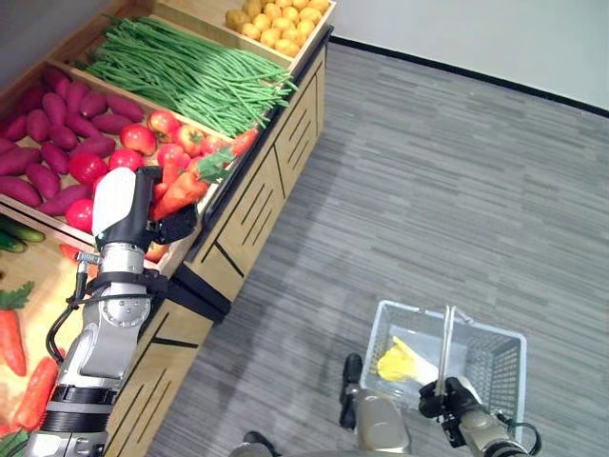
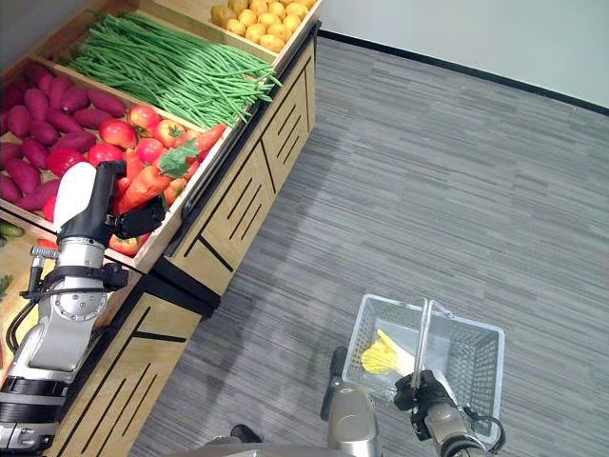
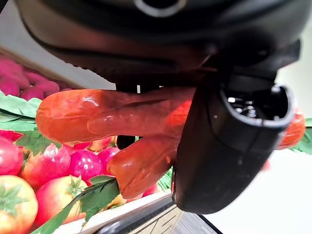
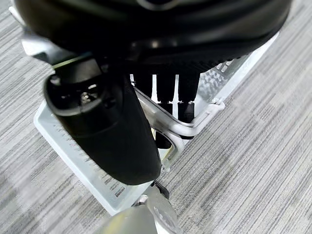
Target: Get the vegetables into the basket
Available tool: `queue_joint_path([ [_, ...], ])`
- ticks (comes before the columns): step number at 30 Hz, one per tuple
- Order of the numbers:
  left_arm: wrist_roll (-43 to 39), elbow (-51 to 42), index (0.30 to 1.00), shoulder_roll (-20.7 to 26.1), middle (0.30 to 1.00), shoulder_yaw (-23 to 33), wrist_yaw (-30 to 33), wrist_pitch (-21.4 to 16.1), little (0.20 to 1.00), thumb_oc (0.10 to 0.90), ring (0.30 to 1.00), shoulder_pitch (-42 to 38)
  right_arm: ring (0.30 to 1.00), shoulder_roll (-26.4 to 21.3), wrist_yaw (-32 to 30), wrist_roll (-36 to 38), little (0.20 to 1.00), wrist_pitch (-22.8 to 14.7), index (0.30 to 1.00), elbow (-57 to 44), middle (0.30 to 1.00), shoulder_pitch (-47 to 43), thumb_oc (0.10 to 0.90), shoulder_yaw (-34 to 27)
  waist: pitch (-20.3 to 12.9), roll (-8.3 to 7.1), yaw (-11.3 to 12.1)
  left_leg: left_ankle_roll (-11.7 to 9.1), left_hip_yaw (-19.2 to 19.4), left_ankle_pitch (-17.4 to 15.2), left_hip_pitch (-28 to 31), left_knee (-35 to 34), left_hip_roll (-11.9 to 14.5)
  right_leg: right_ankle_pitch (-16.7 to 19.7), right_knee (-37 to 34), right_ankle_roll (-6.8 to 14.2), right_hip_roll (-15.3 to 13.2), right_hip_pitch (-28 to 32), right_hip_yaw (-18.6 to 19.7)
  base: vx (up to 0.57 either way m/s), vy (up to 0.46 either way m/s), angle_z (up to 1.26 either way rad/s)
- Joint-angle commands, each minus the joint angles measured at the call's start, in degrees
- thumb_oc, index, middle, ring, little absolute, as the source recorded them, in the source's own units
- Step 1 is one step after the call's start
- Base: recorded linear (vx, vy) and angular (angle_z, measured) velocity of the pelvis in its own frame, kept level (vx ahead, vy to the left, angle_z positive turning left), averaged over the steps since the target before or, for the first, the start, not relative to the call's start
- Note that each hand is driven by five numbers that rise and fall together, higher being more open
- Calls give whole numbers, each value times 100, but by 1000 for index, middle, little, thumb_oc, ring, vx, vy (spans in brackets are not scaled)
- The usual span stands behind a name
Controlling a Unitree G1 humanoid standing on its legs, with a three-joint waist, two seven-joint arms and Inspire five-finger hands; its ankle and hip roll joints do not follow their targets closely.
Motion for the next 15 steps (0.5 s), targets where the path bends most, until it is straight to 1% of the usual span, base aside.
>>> queue_joint_path([
  [1,35,-477,300,220,300,85,333,-318,300,400,300,-598,300,-114,-19,-146,300,114,300,158,300,319,400,237,-272,167,-94,-125,-226,210,-323,83,355,-166,362,1055,-884,46,133,45,-88,-1],
  [2,33,-472,300,212,300,81,333,-319,300,400,300,-606,300,-123,-20,-144,300,112,300,157,300,319,400,233,-275,180,-94,-132,-229,222,-327,74,363,-184,381,1048,-879,35,129,66,-119,-1],
  [5,-30,-431,300,144,300,-67,327,-313,300,400,300,-767,300,-225,-48,-71,300,103,300,183,300,328,400,159,-261,355,-186,-221,-258,450,-362,-58,446,-317,482,986,-782,-79,177,50,-111,1],
  [6,-79,-400,300,87,300,-161,336,-306,300,400,300,-885,300,-265,-90,-21,300,100,300,223,300,358,400,101,-251,467,-249,-294,-268,614,-382,-161,510,-413,527,937,-699,-133,194,51,-143,7],
  [7,-80,-388,300,82,300,-172,340,-305,300,400,300,-902,300,-270,-91,-16,300,97,300,224,300,358,400,95,-254,478,-246,-299,-274,626,-387,-169,516,-423,535,929,-693,-140,189,62,-152,10],
  [8,-116,-365,300,54,300,-208,334,-298,300,400,300,-945,300,-283,-107,31,300,99,300,244,300,375,400,57,-254,522,-273,-333,-267,680,-401,-197,559,-492,558,889,-633,-156,203,82,-193,1],
  [9,-158,-341,300,1,300,-262,333,-305,300,400,300,-1010,300,-307,-129,74,300,83,300,256,300,405,400,16,-233,573,-304,-400,-257,768,-415,-142,652,-578,553,830,-541,-153,210,82,-195,-3],
  [10,-160,-333,300,-3,300,-267,335,-306,300,400,300,-1021,300,-312,-129,76,300,81,300,256,300,404,400,12,-230,583,-299,-413,-259,774,-418,-132,669,-585,551,820,-528,-151,207,89,-230,-8],
  [12,-230,-292,300,-80,300,-250,348,-309,300,400,300,-1016,300,-332,-145,120,300,67,300,284,300,390,400,-29,-180,604,-274,-532,-321,962,-505,211,849,-697,442,752,-355,-82,222,112,-261,-12],
  [13,-248,-266,300,-108,300,-232,368,-298,300,400,300,-1015,300,-349,-125,160,300,40,300,296,300,388,400,-30,-121,593,-236,-561,-523,1049,-646,626,1008,-757,331,657,-183,-23,311,122,-322,-29],
  [14,-251,-266,300,-98,300,-230,379,-293,300,400,300,-1026,300,-354,-131,196,300,22,300,300,300,391,400,-19,-77,553,-204,-561,-629,1096,-742,889,1109,-800,281,600,-96,26,346,113,-315,-42],
  [15,-258,-267,300,-87,300,-223,393,-292,300,400,300,-1024,300,-342,-131,226,300,0,300,316,300,404,400,-15,-22,502,-154,-561,-821,1224,-841,1149,1220,-852,198,544,12,100,378,64,-303,-36],
])
